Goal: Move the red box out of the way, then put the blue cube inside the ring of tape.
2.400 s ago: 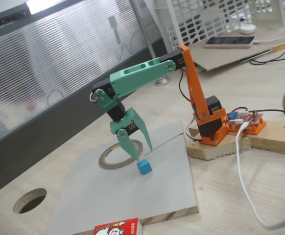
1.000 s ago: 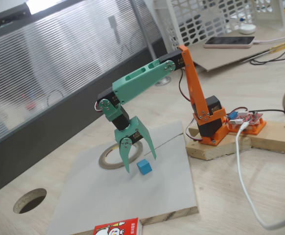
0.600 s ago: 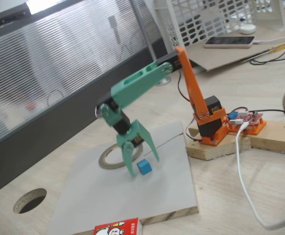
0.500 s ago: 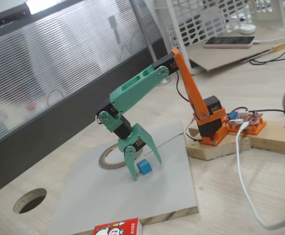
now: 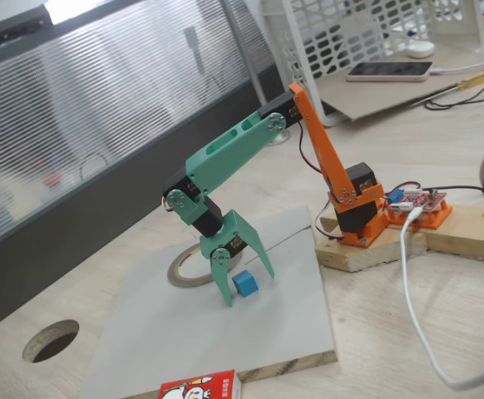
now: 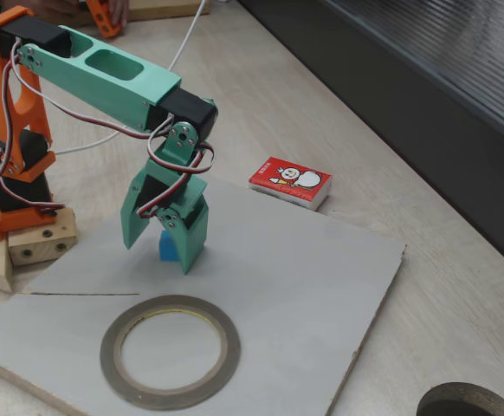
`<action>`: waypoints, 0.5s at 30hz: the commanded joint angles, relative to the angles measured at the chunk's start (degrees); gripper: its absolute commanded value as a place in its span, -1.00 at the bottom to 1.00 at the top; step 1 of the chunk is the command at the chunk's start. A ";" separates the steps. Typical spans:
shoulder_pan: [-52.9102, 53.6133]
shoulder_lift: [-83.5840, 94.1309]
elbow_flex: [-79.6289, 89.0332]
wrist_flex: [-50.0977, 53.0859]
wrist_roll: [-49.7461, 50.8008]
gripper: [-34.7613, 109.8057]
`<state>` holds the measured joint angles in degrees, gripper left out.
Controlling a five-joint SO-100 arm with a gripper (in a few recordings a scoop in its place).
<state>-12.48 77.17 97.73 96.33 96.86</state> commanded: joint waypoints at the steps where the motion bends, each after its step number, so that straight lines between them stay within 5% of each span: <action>1: 0.26 0.35 0.00 0.70 0.97 0.29; 15: 0.09 0.09 -0.26 -0.09 0.70 0.29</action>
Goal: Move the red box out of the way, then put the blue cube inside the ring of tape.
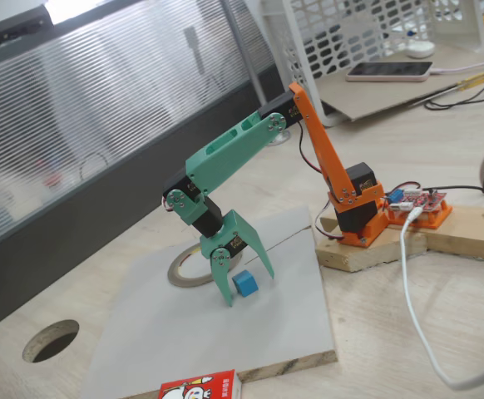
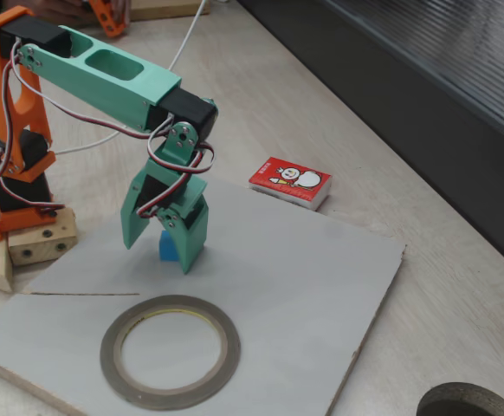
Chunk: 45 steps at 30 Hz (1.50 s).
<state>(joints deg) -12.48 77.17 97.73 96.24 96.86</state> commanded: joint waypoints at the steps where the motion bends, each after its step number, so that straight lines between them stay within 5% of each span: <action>1: 0.00 -0.09 -0.35 0.00 0.79 0.29; 12: -0.44 0.35 -0.35 -5.89 0.79 0.29; 45: -0.44 2.90 -0.26 -2.72 0.35 0.29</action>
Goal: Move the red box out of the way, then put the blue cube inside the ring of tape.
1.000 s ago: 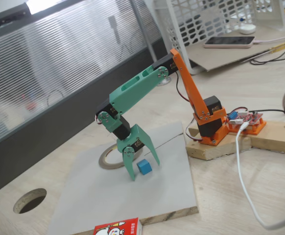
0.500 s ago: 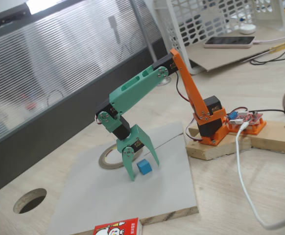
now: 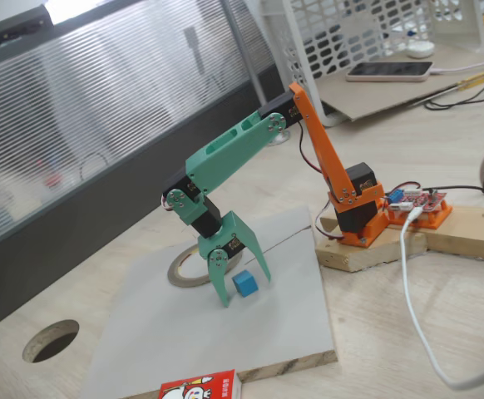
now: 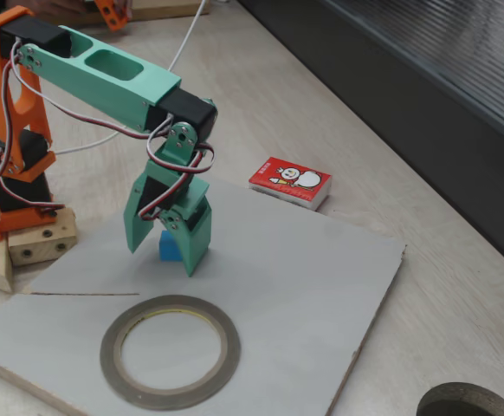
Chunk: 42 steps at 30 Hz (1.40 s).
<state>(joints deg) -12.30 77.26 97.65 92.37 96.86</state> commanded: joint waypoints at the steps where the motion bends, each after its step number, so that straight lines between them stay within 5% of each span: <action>1: -0.62 3.16 -0.09 1.14 0.35 0.29; 14: -0.53 3.34 -0.18 0.53 0.53 -0.37; 31: 0.70 10.63 -17.05 0.53 0.88 -0.40; 42: 23.47 -1.49 -21.18 -7.12 0.88 -0.40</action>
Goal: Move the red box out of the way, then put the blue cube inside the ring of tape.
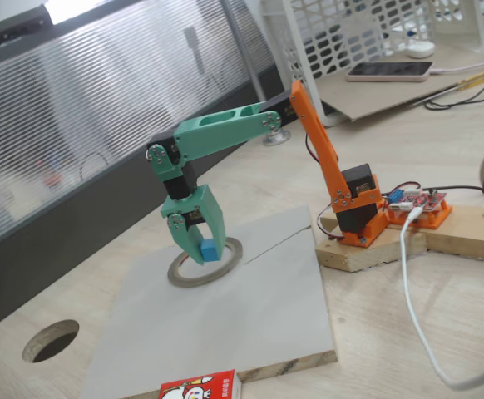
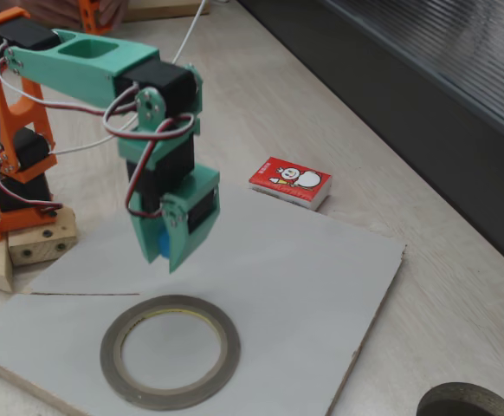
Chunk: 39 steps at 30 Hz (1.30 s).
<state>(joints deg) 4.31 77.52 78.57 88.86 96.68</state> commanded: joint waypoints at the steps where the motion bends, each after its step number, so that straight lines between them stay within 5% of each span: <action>1: 8.26 -3.08 -2.81 -5.54 1.05 -0.40; 6: 10.46 -9.58 -4.13 -12.22 1.14 -0.40; 39: 10.46 -9.76 -4.13 -12.22 1.23 -0.33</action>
<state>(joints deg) 13.62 66.71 75.59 76.38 96.59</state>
